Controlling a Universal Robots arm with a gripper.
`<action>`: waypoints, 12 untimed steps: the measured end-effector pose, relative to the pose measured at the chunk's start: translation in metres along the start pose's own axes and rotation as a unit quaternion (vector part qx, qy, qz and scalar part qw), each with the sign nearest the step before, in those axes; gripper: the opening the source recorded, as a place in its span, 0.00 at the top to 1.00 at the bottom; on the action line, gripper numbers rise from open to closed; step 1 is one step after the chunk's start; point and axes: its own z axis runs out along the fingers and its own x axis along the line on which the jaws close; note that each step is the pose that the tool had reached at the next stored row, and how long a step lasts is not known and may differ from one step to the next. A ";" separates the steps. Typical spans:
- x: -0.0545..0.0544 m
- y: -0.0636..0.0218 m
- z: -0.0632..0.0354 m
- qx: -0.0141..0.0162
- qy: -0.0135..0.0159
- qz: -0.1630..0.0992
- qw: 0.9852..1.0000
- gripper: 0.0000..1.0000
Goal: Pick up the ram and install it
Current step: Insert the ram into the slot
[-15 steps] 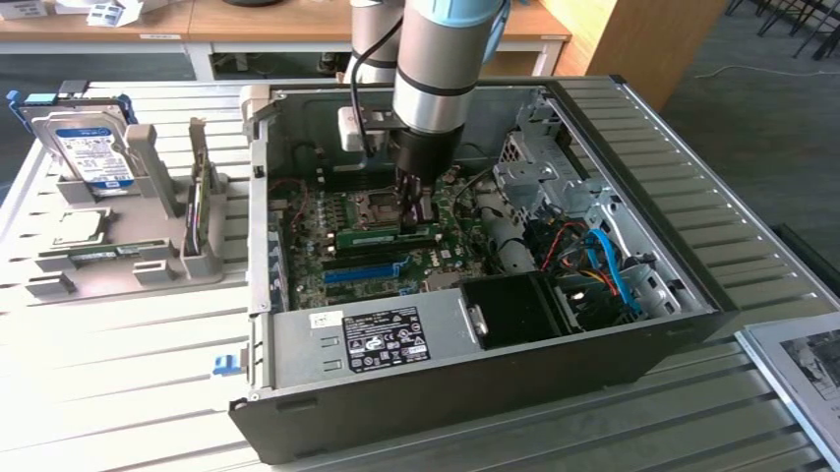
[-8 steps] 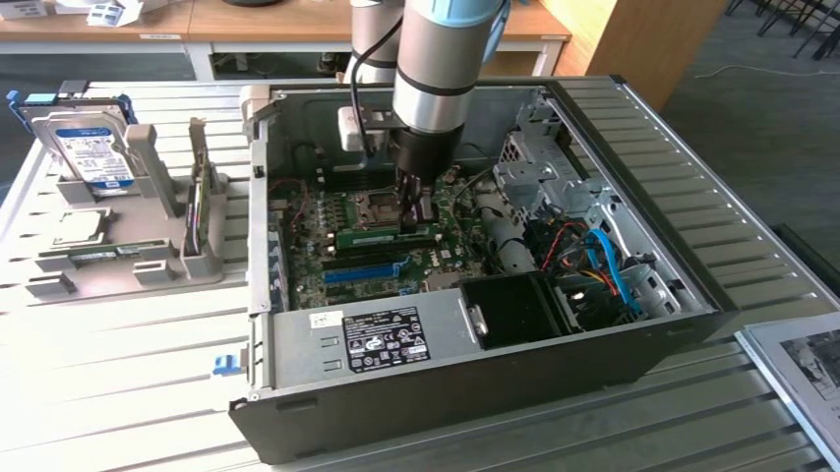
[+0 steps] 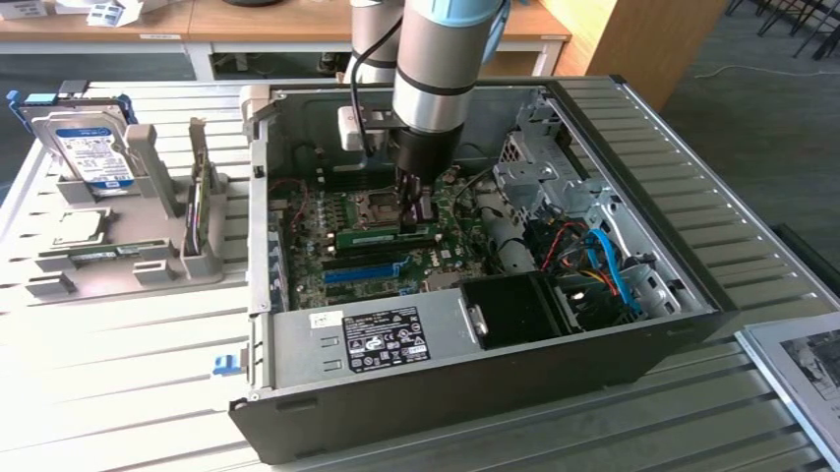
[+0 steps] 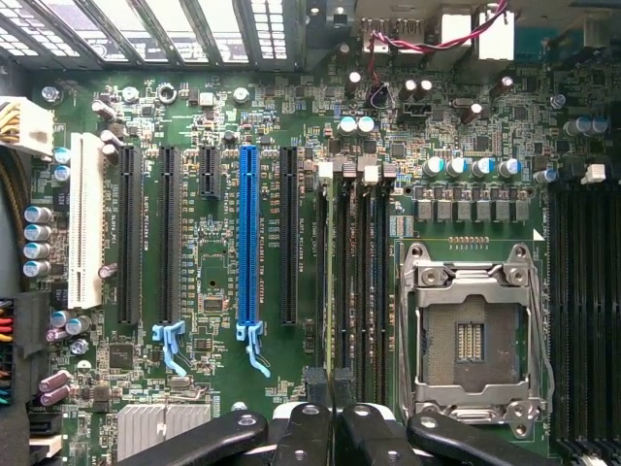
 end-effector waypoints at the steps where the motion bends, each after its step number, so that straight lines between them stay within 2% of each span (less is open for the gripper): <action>1: 0.000 0.0000 0.0001 0.000 0.000 0.000 1.000 0.88; 12: -0.001 0.0006 0.0010 0.000 0.000 -0.001 1.000 0.88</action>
